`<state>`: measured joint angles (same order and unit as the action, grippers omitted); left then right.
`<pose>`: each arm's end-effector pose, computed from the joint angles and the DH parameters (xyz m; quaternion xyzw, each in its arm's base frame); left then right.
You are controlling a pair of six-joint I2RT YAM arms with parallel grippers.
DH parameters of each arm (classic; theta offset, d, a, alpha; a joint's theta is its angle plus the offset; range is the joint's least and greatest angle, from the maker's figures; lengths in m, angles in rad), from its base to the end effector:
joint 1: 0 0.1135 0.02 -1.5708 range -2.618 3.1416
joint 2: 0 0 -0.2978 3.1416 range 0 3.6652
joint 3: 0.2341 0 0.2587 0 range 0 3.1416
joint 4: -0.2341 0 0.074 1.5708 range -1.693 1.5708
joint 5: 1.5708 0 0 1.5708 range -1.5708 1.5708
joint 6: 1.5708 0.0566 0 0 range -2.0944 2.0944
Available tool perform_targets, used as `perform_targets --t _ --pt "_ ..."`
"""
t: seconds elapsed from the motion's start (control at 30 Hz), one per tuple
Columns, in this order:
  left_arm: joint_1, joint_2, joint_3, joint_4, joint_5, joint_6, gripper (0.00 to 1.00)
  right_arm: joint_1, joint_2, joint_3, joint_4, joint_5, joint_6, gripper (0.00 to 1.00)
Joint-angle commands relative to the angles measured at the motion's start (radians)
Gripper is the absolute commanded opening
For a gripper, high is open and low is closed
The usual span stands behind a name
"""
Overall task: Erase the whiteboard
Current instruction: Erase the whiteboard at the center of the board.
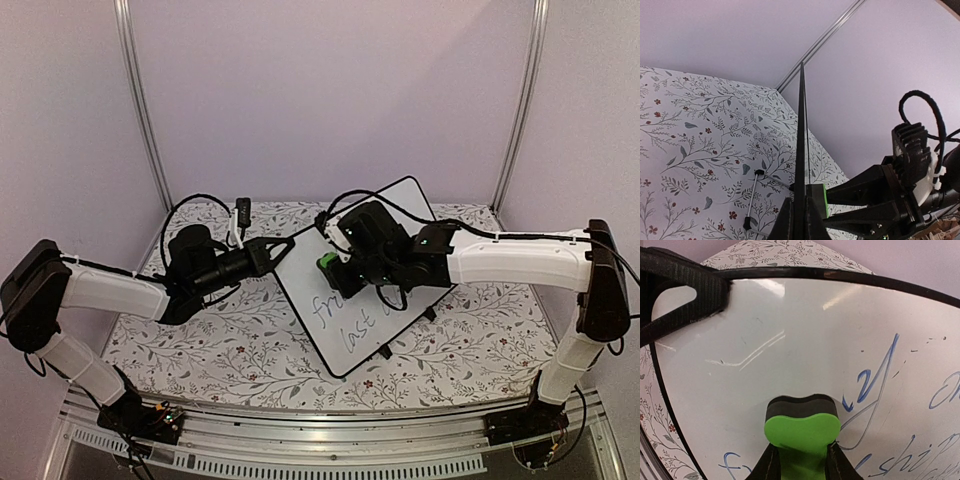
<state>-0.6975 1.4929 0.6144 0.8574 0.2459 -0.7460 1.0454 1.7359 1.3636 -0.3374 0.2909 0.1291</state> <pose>0.2460 -0.2241 0.2523 0.0686 0.7110 -0.5245 0.4633 0.2259 0.3573 0.2881 -0.3434 0.8332 0.1192 0.4168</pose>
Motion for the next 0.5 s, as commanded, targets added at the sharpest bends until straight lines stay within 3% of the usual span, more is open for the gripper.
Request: perform_targets --t 0.0,0.2,0.47 --pt "-0.028 0.005 -0.008 0.037 0.092 0.072 0.0 -0.019 0.024 -0.056 -0.198 -0.051 0.027 0.28" --pt "-0.028 0.011 -0.008 0.038 0.095 0.071 0.0 -0.019 0.008 -0.058 -0.194 -0.048 0.028 0.28" --pt "-0.028 0.012 -0.007 0.041 0.098 0.07 0.0 -0.047 0.066 0.099 -0.197 0.008 -0.015 0.29"
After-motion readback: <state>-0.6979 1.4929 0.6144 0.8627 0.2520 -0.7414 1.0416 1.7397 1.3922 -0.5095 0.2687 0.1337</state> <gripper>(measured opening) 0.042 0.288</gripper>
